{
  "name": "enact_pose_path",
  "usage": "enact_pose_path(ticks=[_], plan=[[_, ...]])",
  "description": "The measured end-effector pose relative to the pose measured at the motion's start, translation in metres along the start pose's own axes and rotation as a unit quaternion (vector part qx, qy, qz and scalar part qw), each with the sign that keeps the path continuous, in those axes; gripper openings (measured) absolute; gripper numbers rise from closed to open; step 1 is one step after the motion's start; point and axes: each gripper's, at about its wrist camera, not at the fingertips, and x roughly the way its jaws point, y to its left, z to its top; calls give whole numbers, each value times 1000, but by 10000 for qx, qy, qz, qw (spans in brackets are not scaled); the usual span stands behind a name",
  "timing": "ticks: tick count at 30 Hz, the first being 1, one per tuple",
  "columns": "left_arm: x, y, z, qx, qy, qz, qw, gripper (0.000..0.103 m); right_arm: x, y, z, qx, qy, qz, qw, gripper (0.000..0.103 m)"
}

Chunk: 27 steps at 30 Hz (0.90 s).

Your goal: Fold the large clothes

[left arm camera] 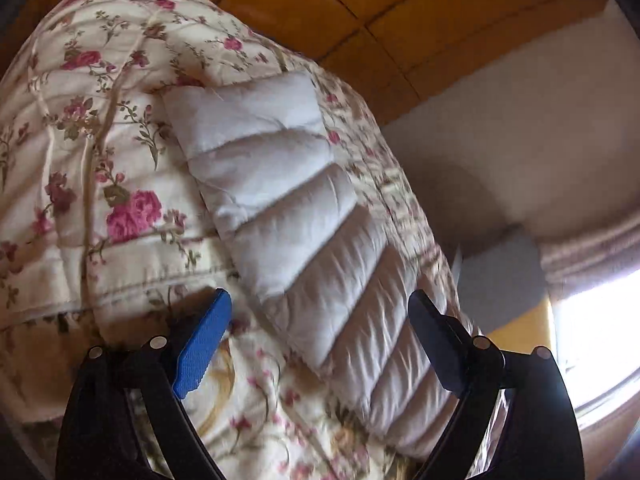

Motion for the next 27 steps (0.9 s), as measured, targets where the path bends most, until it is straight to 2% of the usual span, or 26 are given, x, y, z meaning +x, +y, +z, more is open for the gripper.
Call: enact_pose_path(ticks=[3,5,7,9,14,15,16,18,21,23,24,25,27], plan=[[9,-6,4,182,-119,-70,9997,89,0,0,0,1,-1,2,10000,82],[14,-7,4,118,-194,-44,9997,76,0,0,0,3,-3,0,10000,82],[22,-1,7,-66,-158,3,9999,58,0,0,0,3,-2,-1,10000,82],[28,3,10,-152,-76,110,9998,51,0,0,0,4,-3,-1,10000,82],[20,11,10,-653,86,-202,9976,51,0,0,0,3,-4,-4,10000,83],[19,12,11,-729,113,-235,9970,57,0,0,0,3,-5,-5,10000,83],[20,11,13,-769,113,-340,9964,68,0,0,0,2,-4,-6,10000,83],[24,8,16,-735,128,-433,9963,75,0,0,0,-3,-5,-10,10000,83],[33,-2,17,-453,126,-324,9984,73,0,1,0,0,-3,-7,10000,83],[37,-3,16,-263,138,-37,9996,49,0,0,0,1,-5,-7,10000,83],[39,-1,16,-262,171,82,9995,14,0,1,0,3,-4,-6,10000,83],[38,6,16,-383,207,30,9990,3,0,1,0,4,-4,-5,10000,83],[25,19,17,-756,56,-345,9965,3,0,1,0,1,-5,-10,10000,83]])
